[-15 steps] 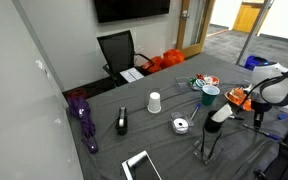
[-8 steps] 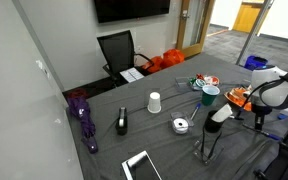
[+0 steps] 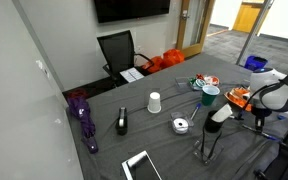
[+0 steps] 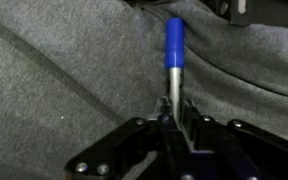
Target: Put the marker into the cup
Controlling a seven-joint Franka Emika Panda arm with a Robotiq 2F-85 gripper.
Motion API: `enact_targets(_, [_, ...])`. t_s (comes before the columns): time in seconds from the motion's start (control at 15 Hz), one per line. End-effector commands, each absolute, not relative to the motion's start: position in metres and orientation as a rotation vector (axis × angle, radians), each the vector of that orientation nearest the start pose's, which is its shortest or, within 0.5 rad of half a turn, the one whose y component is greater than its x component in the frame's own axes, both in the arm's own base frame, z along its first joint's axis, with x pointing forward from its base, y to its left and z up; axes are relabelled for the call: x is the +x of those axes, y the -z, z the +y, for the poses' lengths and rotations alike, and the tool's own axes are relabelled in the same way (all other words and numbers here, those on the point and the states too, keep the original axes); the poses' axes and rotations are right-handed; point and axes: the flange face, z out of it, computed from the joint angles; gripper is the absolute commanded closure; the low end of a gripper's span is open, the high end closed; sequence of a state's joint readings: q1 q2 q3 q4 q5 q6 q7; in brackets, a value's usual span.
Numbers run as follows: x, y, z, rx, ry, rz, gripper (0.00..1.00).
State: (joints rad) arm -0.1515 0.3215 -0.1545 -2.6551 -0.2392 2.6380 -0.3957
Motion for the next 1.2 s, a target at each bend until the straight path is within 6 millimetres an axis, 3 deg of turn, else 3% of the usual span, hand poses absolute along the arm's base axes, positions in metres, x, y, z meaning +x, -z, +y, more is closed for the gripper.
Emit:
enact_targets(0.0, [0.353, -0.108, -0.116, -3.069, -0.557, -0.479, 0.96])
enact_targets(0.27, [0.353, -0.110, -0.115, -3.068, -0.568, -0.472, 0.96])
enact_targets(0.67, [0.354, -0.130, -0.108, -3.052, -0.510, -0.480, 0.96])
enact_targets(1.13, [0.369, -0.149, -0.103, -3.061, -0.397, -0.457, 0.96])
